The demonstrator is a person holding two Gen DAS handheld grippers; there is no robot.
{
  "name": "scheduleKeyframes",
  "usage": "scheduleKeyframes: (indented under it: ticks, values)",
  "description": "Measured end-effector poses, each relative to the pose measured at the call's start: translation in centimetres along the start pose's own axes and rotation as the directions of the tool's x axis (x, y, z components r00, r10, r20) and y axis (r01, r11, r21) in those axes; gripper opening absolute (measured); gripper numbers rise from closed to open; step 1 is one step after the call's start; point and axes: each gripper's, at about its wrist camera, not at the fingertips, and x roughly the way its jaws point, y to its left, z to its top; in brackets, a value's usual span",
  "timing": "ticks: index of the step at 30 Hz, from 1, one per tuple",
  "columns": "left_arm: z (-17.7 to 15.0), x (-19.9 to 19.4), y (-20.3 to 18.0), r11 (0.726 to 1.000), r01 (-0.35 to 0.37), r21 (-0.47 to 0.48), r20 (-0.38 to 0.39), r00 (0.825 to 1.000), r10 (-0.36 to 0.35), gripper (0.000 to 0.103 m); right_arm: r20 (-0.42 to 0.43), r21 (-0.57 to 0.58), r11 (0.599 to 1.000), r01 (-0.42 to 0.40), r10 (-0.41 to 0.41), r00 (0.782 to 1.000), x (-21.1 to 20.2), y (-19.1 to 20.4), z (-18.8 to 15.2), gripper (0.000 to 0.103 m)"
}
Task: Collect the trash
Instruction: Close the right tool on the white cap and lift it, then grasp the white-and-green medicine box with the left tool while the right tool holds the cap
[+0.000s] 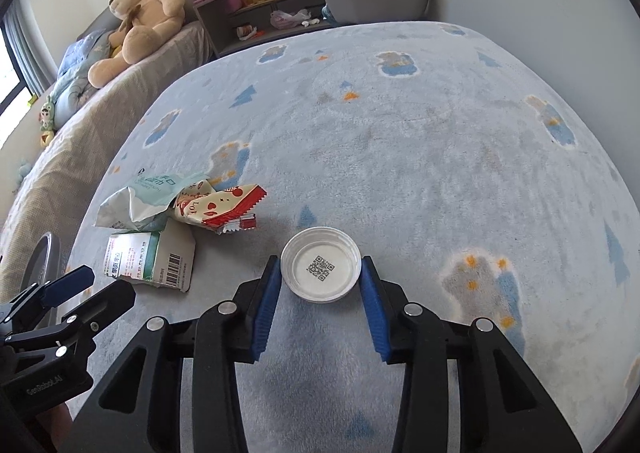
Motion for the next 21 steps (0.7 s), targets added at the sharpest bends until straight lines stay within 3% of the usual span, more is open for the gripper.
scheduleKeyframes:
  ticks: [21]
  values:
    - [1.1, 2.5, -2.1, 0.996, -0.091, -0.006, 0.019, 0.996, 0.091, 0.084, 0.005, 0.046, 0.999, -0.027, 0.027, 1.000, -0.4, -1.4, -0.4, 0.039]
